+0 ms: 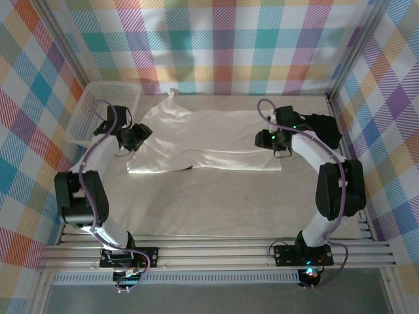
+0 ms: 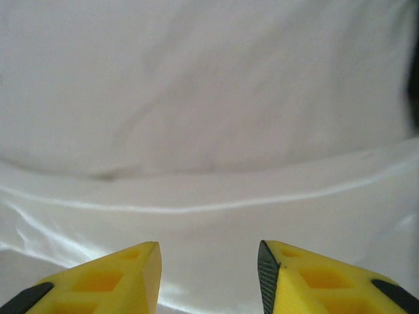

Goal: Fold the inside-out t-shirt

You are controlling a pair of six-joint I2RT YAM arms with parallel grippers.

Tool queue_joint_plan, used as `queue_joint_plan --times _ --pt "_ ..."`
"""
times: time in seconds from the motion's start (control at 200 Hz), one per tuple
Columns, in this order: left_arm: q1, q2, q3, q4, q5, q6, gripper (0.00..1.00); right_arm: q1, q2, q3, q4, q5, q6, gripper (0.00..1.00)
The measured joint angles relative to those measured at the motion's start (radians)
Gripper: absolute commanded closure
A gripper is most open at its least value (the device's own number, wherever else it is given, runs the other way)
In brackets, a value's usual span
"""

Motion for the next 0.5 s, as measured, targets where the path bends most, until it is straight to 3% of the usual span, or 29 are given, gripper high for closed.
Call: queue_joint_plan --times 0.1,0.245,0.5 --pt "-0.035 -0.035 -0.114 0.057 -0.002 0.001 0.53 0.001 0.074 0.000 -0.033 0.019 -0.004 0.60" --pt "-0.045 0.033 -0.207 0.111 -0.052 0.011 0.53 -0.015 0.177 0.011 -0.112 0.084 -0.008 0.57" --pt "-0.045 0.117 -0.260 0.216 -0.119 0.028 0.54 -0.064 0.167 -0.004 -0.167 0.111 -0.006 0.48"
